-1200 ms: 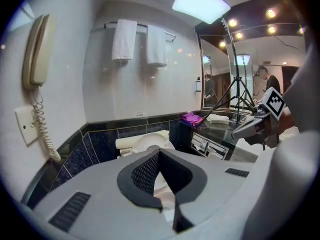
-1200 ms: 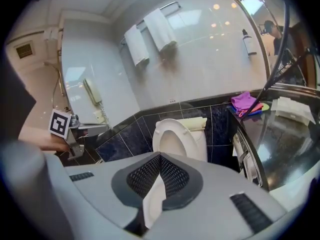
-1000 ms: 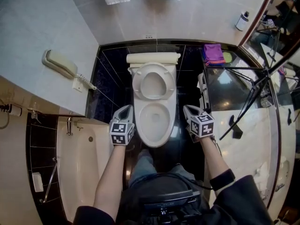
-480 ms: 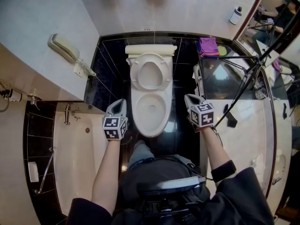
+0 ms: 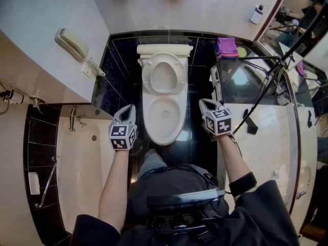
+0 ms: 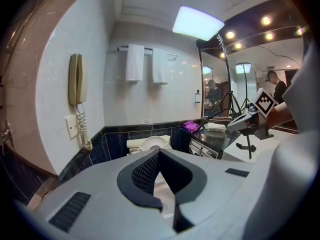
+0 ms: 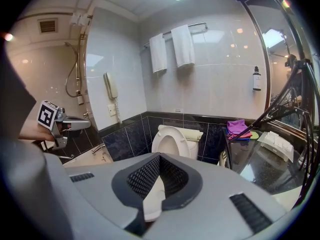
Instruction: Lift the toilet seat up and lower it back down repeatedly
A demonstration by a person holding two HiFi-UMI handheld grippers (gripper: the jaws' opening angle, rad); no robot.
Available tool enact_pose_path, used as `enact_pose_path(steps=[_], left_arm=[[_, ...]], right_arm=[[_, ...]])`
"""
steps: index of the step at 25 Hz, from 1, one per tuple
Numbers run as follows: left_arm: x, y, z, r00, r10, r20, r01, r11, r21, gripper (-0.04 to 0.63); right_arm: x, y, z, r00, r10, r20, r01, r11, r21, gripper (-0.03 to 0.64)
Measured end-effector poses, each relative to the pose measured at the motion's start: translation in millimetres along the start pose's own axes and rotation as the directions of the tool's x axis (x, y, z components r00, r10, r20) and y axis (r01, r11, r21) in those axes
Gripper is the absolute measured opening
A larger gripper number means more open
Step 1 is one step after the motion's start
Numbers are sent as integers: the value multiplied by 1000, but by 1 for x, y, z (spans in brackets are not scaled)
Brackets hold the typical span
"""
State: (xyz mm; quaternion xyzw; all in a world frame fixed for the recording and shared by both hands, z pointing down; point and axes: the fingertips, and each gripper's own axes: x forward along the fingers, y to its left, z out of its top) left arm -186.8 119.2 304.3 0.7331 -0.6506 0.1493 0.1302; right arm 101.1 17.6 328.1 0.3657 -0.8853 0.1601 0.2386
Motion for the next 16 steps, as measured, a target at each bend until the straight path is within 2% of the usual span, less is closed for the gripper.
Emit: enact_pose_path(steps=[16], left_arm=[[-4, -5, -7, 1000, -11, 4, 11, 1000, -4, 0]], right_arm=[[1, 6, 2, 1000, -2, -2, 2, 1000, -22, 12]])
